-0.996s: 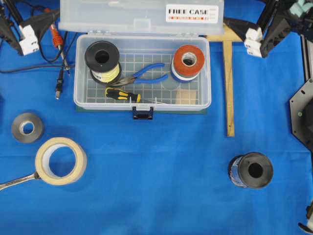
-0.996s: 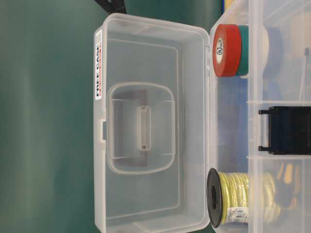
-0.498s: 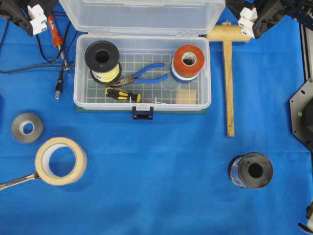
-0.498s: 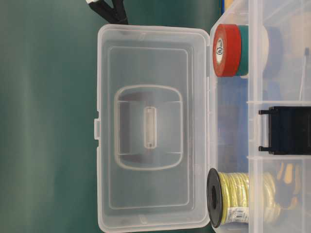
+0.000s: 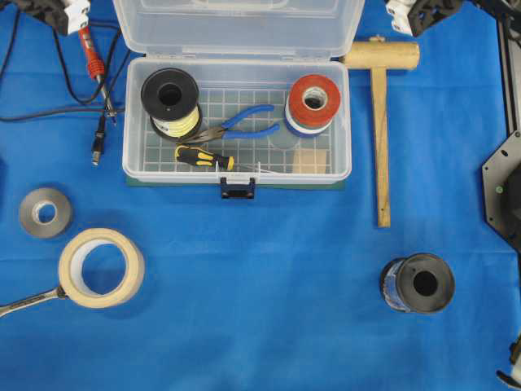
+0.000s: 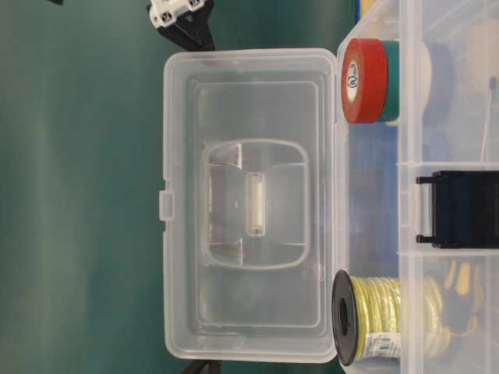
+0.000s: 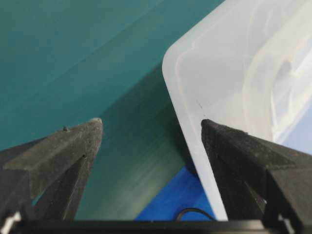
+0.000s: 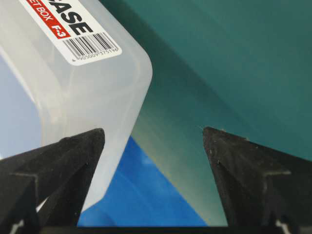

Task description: Open the tool box with both arms.

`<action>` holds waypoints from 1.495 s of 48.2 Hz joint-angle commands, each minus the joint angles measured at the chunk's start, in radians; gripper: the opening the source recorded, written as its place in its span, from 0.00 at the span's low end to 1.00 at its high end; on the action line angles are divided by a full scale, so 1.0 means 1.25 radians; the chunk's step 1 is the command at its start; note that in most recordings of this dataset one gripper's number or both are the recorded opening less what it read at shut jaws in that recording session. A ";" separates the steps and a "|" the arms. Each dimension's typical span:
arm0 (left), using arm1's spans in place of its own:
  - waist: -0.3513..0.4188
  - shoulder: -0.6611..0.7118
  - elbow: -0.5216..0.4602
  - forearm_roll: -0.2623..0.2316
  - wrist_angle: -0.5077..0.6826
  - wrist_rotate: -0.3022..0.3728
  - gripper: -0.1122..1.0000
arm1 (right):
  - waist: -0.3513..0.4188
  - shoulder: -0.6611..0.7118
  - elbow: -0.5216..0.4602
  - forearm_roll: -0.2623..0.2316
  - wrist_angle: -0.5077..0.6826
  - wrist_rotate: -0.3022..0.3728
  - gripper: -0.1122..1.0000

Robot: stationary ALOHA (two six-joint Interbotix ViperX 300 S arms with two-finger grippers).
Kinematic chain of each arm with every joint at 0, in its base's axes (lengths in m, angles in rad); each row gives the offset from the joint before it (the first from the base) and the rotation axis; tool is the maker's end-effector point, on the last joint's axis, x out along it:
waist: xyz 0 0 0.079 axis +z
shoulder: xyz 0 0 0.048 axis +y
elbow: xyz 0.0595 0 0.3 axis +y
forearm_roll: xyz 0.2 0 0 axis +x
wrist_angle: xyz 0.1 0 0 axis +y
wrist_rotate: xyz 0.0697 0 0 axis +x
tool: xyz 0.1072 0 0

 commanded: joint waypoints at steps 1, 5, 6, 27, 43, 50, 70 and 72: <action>-0.009 0.018 -0.036 0.005 -0.001 0.001 0.84 | 0.005 0.013 -0.033 0.000 -0.011 0.001 0.86; 0.001 0.033 -0.044 0.005 0.000 0.001 0.84 | -0.007 0.026 -0.038 0.000 -0.011 0.001 0.86; 0.002 0.036 -0.047 0.005 0.000 0.001 0.84 | -0.010 0.031 -0.039 0.000 -0.010 0.001 0.86; 0.027 0.032 -0.037 0.005 0.017 0.001 0.84 | -0.048 0.032 -0.028 0.000 0.009 0.002 0.86; 0.067 -0.079 0.058 0.005 0.033 0.000 0.84 | -0.090 -0.086 0.056 0.000 0.038 0.007 0.86; 0.067 -0.130 0.090 0.005 0.034 -0.002 0.84 | -0.090 -0.139 0.085 0.000 0.065 0.009 0.86; -0.004 -0.218 0.130 0.005 0.096 -0.038 0.84 | -0.017 -0.183 0.108 0.013 0.090 0.017 0.86; -0.032 -0.229 0.134 0.005 0.110 -0.038 0.84 | 0.012 -0.184 0.109 0.016 0.094 0.017 0.86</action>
